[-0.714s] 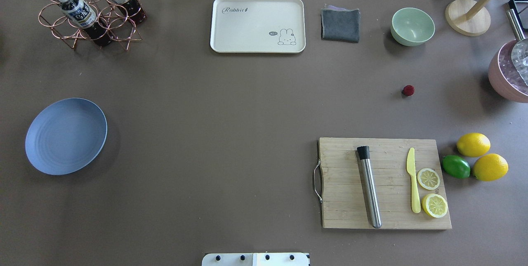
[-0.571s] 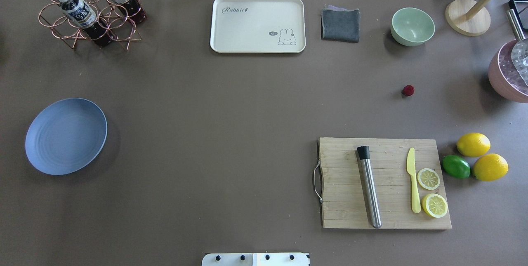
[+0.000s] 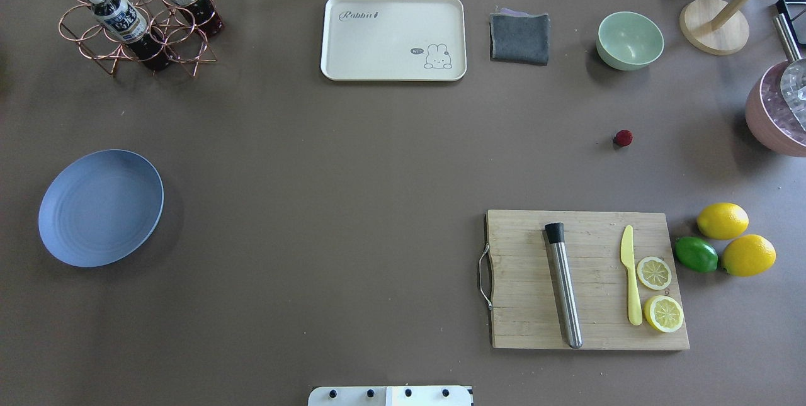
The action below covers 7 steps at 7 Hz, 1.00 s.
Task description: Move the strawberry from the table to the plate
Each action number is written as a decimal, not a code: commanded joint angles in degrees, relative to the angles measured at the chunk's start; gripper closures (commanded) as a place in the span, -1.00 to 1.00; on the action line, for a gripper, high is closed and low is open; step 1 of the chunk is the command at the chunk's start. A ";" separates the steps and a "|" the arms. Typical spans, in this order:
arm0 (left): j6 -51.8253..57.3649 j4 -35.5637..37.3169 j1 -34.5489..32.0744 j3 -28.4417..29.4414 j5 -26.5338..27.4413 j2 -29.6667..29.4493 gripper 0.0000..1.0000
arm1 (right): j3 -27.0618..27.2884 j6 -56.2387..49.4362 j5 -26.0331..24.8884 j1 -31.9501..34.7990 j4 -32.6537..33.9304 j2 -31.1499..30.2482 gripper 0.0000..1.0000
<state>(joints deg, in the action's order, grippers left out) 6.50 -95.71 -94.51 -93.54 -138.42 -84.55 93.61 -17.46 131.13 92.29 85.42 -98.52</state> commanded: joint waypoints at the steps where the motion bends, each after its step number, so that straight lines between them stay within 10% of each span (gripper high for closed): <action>1: 0.00 0.08 0.73 0.02 0.08 0.00 -0.96 | 0.00 -0.03 0.00 0.00 -0.25 0.00 -1.00; 7: -0.35 0.00 0.82 -0.15 -0.18 -0.44 -0.96 | -0.62 0.05 0.00 0.00 -1.57 0.00 -1.00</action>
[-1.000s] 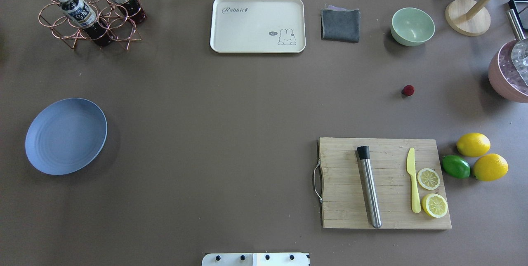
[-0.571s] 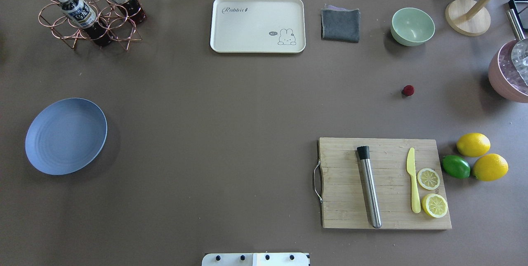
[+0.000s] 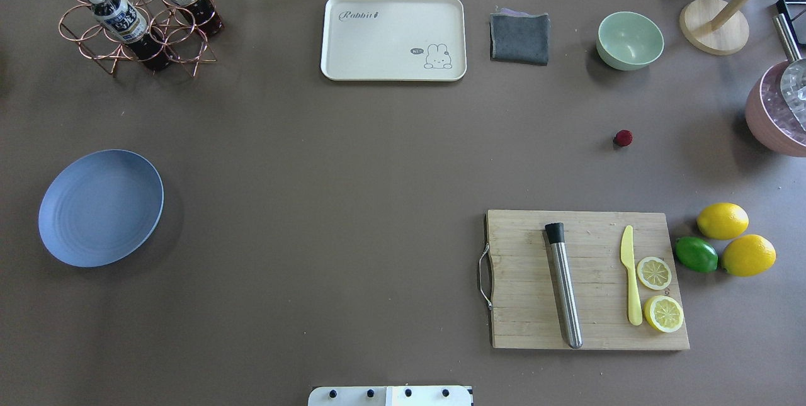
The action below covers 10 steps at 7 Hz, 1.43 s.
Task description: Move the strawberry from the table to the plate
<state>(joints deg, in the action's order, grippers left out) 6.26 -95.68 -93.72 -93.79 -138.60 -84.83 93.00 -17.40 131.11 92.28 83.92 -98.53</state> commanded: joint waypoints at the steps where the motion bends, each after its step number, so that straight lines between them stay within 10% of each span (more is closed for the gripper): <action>1: 0.33 -0.29 0.03 0.02 0.52 0.01 -0.96 | -0.01 0.00 0.03 0.00 0.01 0.00 -1.00; 6: -8.43 -12.47 0.03 -0.07 -1.57 -2.45 -0.96 | 0.60 0.44 4.05 0.00 -0.25 0.44 -1.00; 10: -10.57 -30.80 6.01 2.55 -14.20 -4.37 -1.00 | 0.61 0.27 4.16 0.00 -0.25 1.05 -1.00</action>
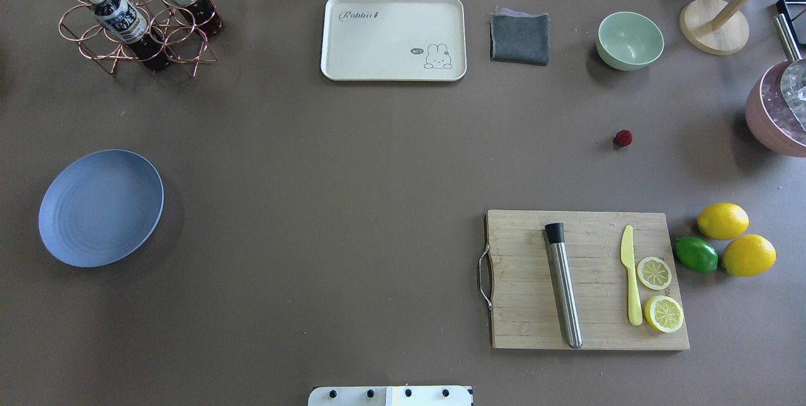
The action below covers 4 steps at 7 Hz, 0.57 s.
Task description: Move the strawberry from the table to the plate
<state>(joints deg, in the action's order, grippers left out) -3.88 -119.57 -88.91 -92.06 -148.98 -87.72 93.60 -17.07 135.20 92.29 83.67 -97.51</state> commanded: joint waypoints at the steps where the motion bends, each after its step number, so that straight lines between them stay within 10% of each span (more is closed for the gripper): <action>1: -7.12 -10.56 2.59 2.48 -4.73 -2.18 -0.99 | 0.00 -0.16 0.07 0.00 0.00 0.04 -1.00; 4: -20.35 -12.69 16.35 3.64 10.92 -2.28 -0.94 | 0.00 -0.25 0.15 -0.09 0.00 -0.05 -1.00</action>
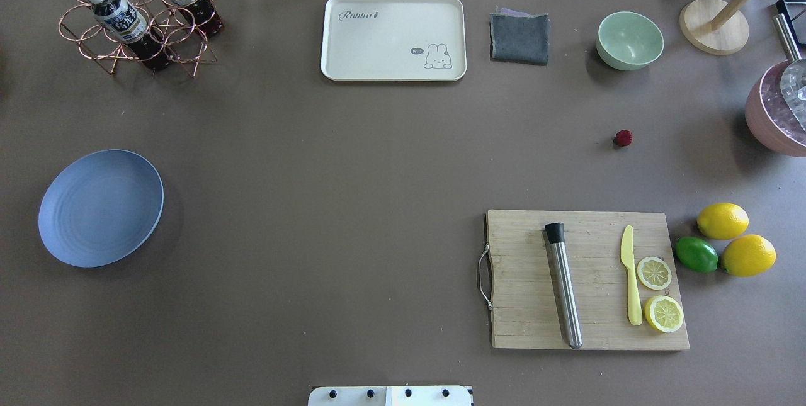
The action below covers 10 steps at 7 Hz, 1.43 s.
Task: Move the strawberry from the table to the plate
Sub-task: 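Lower the left gripper to the rim of the blue plate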
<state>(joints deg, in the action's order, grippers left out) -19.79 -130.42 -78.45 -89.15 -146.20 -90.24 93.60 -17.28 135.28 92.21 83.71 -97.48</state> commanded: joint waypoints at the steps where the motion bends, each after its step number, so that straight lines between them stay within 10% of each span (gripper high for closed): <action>1: -5.08 -5.24 7.50 3.69 9.08 0.15 -0.94 | -0.09 -0.04 0.07 -0.02 0.05 -0.08 -1.00; 6: -16.69 -27.68 18.51 11.81 15.50 3.57 -0.91 | 0.00 -0.04 0.07 -0.02 -0.04 -0.08 -1.00; 10: -16.60 -29.09 19.74 11.80 15.59 3.76 0.06 | -0.35 0.32 0.16 -0.02 -1.88 -0.25 -1.00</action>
<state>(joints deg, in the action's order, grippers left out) -36.48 -159.11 -58.95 -77.38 -130.66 -86.50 93.31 -16.96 135.37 92.20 81.95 -97.71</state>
